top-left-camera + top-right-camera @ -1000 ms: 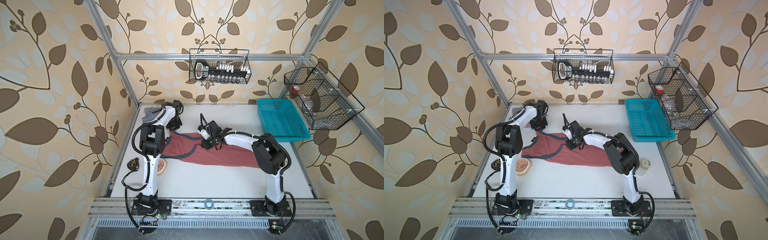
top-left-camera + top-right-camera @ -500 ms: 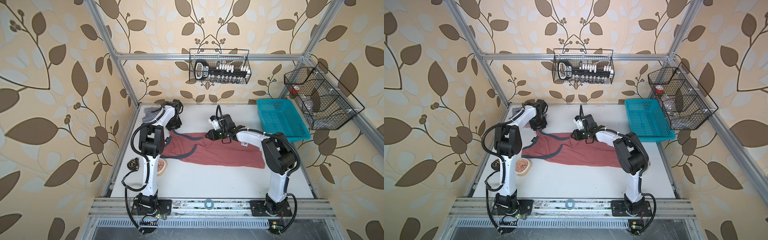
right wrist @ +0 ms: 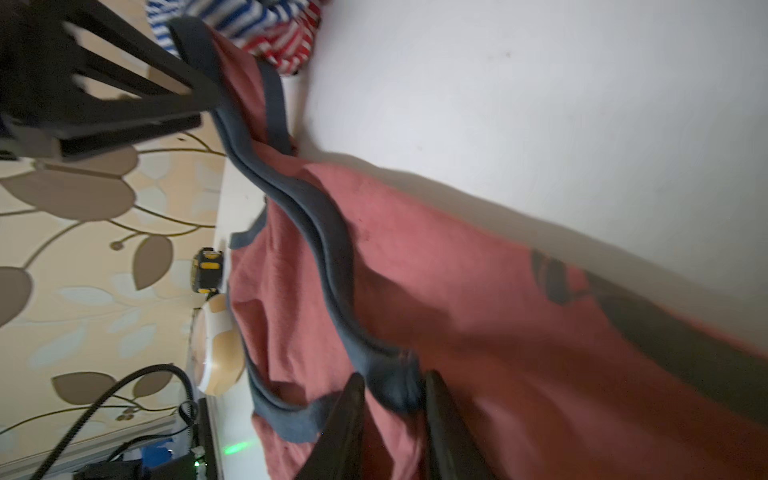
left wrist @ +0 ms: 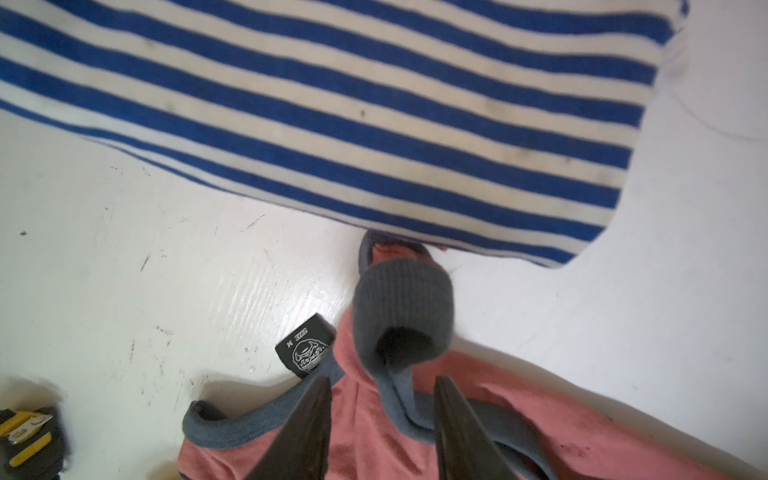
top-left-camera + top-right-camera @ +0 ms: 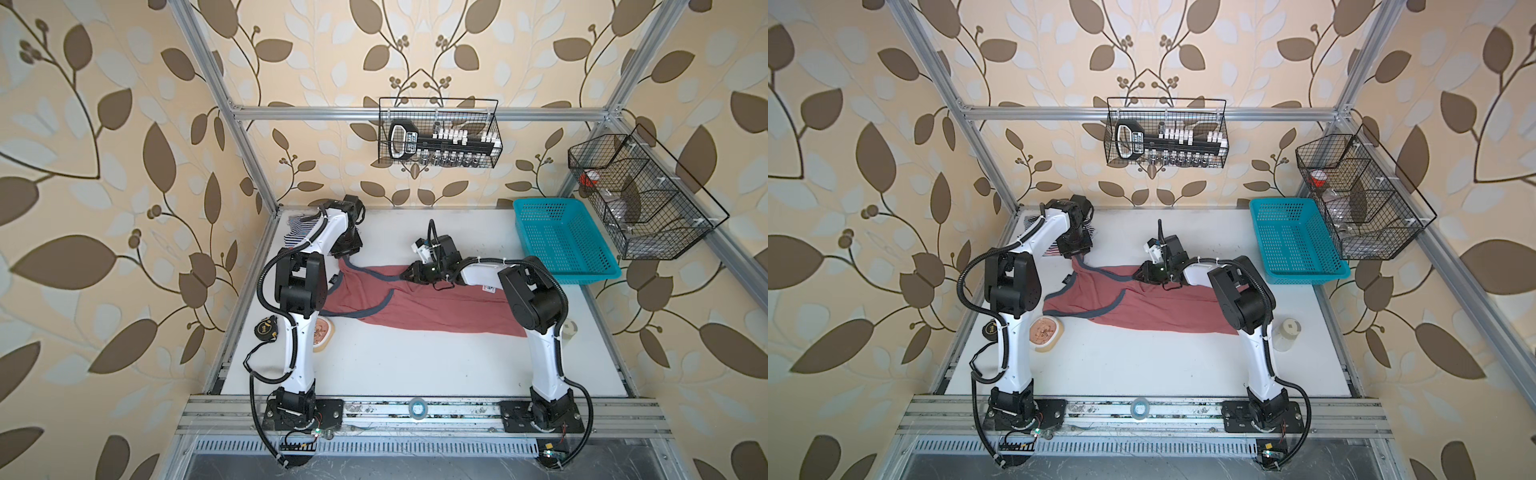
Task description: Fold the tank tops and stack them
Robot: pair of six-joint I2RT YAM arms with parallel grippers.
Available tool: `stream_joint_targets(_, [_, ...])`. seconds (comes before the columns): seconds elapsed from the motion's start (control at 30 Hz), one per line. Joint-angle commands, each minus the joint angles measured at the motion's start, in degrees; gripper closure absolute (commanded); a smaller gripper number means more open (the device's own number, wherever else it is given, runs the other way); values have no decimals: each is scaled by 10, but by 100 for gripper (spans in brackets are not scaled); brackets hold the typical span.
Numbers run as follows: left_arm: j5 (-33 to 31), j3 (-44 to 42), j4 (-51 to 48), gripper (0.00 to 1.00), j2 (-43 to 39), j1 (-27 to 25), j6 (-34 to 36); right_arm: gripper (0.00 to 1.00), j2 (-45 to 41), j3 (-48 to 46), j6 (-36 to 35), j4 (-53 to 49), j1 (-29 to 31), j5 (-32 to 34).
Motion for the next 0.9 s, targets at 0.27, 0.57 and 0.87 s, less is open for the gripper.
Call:
stream_joint_targets(0.27, [-28, 5, -23, 57, -40, 4, 4, 84, 8, -25, 55, 87, 32, -83])
stream_joint_targets(0.57, [-31, -9, -21, 57, -46, 3, 3, 85, 3, -96, 96, 134, 46, -108])
stream_joint_targets(0.87, [-31, 8, -35, 56, -69, 3, 3, 84, -70, -124, 142, 185, 4, -127])
